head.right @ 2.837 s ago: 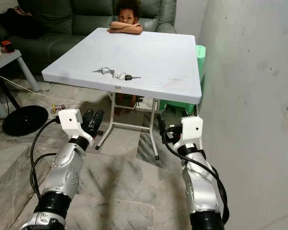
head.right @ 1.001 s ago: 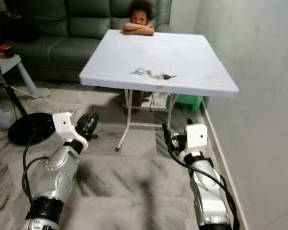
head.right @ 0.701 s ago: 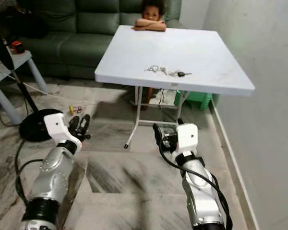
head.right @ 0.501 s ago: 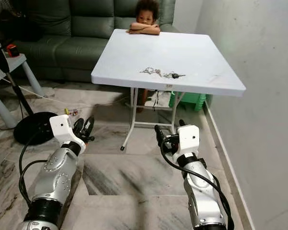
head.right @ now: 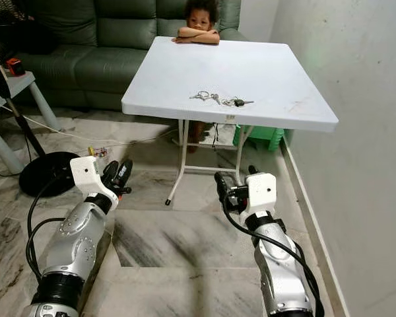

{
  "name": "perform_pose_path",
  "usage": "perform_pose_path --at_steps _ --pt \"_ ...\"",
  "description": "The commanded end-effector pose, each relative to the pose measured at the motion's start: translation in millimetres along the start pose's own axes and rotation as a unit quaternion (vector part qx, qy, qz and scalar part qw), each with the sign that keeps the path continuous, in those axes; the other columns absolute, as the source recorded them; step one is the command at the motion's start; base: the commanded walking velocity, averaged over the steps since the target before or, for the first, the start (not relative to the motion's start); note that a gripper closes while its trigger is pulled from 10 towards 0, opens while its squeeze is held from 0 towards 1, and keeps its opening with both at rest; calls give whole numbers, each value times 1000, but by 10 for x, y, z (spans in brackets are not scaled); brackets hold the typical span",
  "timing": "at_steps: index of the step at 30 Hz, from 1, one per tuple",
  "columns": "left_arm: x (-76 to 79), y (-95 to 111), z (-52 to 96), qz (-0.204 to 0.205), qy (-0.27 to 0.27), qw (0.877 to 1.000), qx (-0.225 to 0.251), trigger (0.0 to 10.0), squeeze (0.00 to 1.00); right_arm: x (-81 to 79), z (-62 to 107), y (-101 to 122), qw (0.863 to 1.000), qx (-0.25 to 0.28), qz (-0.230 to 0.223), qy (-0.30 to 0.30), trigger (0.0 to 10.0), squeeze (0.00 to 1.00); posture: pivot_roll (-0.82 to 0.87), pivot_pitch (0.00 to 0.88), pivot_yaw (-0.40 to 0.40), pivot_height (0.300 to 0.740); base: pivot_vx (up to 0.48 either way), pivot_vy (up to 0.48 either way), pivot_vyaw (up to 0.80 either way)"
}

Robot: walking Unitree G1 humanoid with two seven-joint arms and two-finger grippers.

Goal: Hang keys on a hook

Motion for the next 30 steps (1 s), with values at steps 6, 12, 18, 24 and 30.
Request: perform_pose_path --at_steps 6,12,18,24,30 --pt "33 48 -2 -11 -13 1000 7 10000 0 39 -22 71 1000 11 0 -7 10000 0 83 0 -50 740 443 0 0" --pt "61 58 -13 -14 -19 1000 8 10000 0 37 -27 82 1000 13 -2 -9 10000 0 80 0 -45 740 458 0 0" --pt "68 59 -21 -14 -21 1000 7 10000 0 42 -24 78 1000 11 -2 -11 10000 0 78 0 -42 740 456 0 0" --pt "73 63 -26 -15 -21 1000 7 10000 0 41 -26 78 1000 11 -3 -12 10000 0 79 0 -42 740 454 0 0" --pt "77 68 -26 -14 -22 1000 8 10000 0 40 -29 79 1000 11 -3 -12 10000 0 81 0 -43 740 451 0 0"
Point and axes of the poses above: a point about 5 cm out from each wrist's last joint towards the gripper, its own z axis pointing back from the gripper into the wrist, its own y axis along the axis of the wrist's last joint, x = y × z, the point moved 1 cm from there along -z, pointing out of the wrist towards the gripper, and after that the axes turned 11 degrees about z, right-handed, at the moved point
